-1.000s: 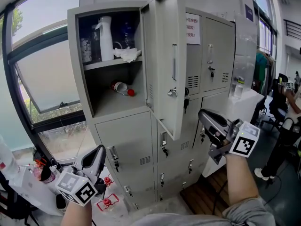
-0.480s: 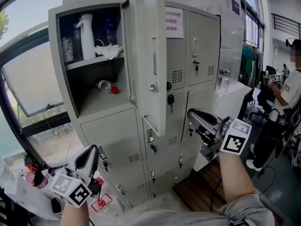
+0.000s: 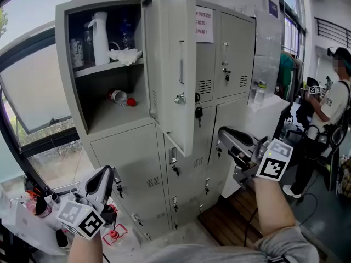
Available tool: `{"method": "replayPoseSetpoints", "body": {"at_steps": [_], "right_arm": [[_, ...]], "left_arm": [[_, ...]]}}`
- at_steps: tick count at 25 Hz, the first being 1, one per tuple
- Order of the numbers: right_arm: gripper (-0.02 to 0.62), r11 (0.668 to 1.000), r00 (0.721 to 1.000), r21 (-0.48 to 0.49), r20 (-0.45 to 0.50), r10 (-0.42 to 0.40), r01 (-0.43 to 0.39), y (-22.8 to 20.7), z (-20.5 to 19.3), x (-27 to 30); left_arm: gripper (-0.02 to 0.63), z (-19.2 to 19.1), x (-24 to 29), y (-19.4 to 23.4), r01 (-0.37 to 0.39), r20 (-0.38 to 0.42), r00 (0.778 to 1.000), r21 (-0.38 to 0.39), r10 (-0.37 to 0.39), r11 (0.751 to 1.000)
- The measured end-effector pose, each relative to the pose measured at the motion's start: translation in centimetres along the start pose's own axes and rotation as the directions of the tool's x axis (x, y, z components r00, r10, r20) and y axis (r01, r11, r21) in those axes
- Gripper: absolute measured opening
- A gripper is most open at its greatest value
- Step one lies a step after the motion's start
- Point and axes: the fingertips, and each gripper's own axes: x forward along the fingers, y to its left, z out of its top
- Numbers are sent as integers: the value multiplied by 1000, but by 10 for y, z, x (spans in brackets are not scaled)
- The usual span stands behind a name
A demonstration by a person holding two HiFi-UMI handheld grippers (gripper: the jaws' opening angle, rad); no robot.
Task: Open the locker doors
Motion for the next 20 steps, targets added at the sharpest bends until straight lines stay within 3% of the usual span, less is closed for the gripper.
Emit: {"method": "replayPoseSetpoints", "body": {"at_steps": [12,20], "right_arm": [[15,1000,1000,-8,-11,-2,2,-12,-3,20],[15,997,1000,-71,7,14,-13,-48,30,66]], "left_arm": [[0,10,-8,2,19,38,999,4,-19,1000],[-2,8,-7,13,-59,31,998,-14,60,998]]}}
